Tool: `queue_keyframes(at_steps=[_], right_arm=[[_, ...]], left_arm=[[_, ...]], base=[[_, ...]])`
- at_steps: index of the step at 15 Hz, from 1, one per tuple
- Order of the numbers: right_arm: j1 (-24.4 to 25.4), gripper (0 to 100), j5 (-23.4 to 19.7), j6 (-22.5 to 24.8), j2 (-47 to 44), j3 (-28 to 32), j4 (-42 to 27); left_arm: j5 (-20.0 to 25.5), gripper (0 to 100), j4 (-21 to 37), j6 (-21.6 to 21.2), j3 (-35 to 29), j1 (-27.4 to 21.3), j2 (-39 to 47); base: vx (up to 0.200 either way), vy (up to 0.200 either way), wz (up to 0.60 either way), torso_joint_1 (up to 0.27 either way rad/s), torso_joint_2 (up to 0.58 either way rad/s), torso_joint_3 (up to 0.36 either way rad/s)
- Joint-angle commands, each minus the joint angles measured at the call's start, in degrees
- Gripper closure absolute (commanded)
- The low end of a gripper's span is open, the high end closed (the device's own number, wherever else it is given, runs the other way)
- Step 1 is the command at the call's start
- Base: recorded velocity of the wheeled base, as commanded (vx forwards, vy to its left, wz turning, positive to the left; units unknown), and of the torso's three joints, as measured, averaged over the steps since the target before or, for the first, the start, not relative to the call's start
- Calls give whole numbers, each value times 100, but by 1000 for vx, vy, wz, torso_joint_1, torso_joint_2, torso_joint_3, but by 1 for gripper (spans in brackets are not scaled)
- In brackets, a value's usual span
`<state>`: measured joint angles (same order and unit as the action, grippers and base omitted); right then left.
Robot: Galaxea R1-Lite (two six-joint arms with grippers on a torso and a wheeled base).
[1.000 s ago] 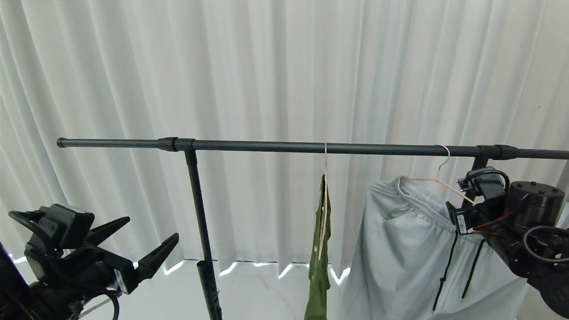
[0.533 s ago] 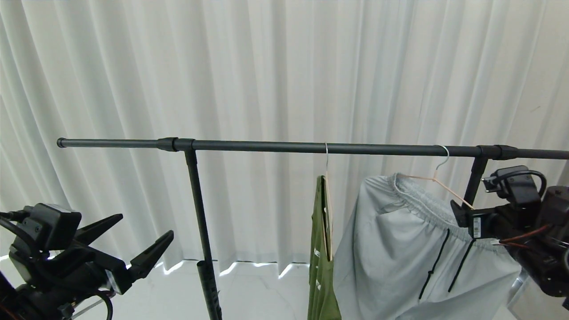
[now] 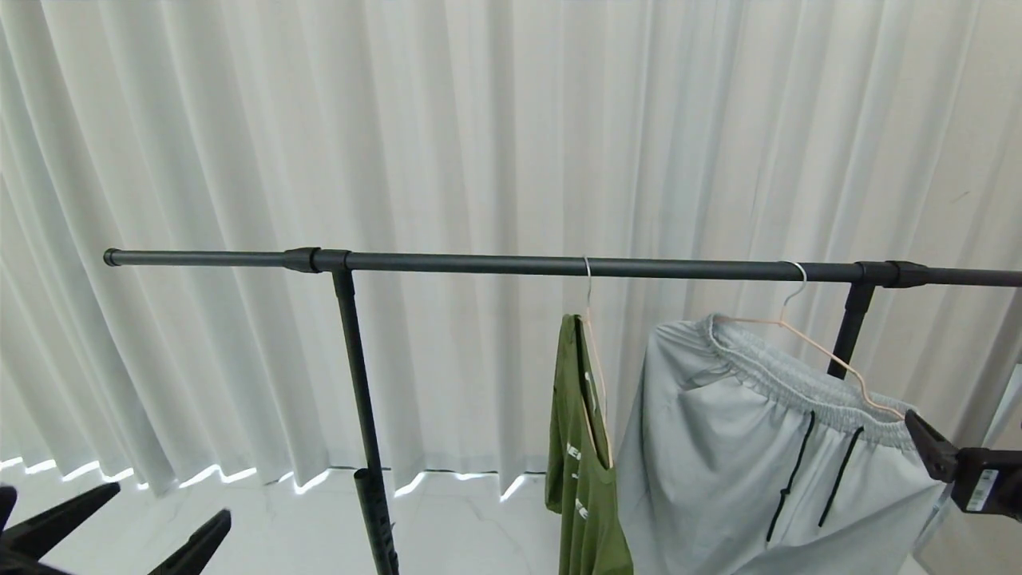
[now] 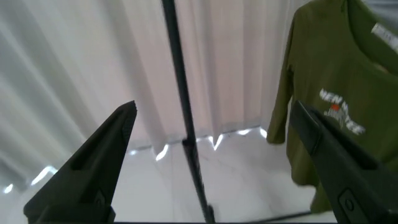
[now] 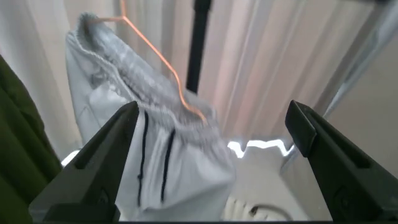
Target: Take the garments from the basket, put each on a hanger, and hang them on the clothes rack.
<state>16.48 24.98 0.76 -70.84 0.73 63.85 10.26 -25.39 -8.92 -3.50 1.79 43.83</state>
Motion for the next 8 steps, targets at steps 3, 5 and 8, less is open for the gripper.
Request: queue_keyframes(at_steps=[3, 5, 8], right_arm=[[-576, 0, -19, -656, 1178, -73, -1631], [-576, 0, -19, -735, 1925, -73, -2457], [-576, 0, -28, -726, 3164, -73, -3634]], left_arm=[[-358, 0, 4306, 207, -1338, 357, -3776], [-851, 0, 4367, 286, -1206, 366, -3846], [-939, 0, 4359, 637, -1048, 366, -3846]], base=[[0, 0, 0, 0, 0, 0], [0, 0, 0, 0, 0, 0], [0, 0, 0, 0, 0, 0]])
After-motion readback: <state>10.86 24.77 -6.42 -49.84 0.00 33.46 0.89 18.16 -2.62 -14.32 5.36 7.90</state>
